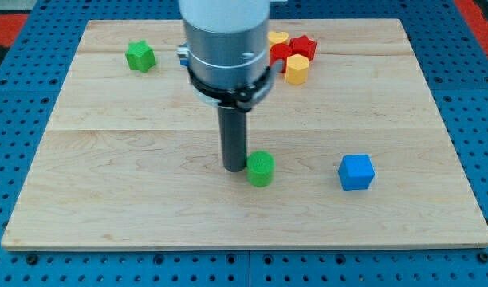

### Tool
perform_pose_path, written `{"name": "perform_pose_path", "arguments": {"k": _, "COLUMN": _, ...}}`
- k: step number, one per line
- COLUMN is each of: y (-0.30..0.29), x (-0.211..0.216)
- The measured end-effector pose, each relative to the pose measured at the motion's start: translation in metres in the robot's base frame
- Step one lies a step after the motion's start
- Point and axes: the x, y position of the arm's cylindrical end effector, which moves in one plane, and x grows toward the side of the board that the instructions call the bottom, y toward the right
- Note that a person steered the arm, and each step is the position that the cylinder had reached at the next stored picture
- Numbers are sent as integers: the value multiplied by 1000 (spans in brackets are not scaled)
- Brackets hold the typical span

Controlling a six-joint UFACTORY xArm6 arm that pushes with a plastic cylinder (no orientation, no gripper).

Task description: Slide the green circle to the left side of the blue cube

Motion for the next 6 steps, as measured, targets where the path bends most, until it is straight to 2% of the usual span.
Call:
{"name": "perform_pose_path", "arguments": {"k": 2, "y": 21, "x": 27}}
{"name": "perform_pose_path", "arguments": {"k": 6, "y": 73, "x": 25}}
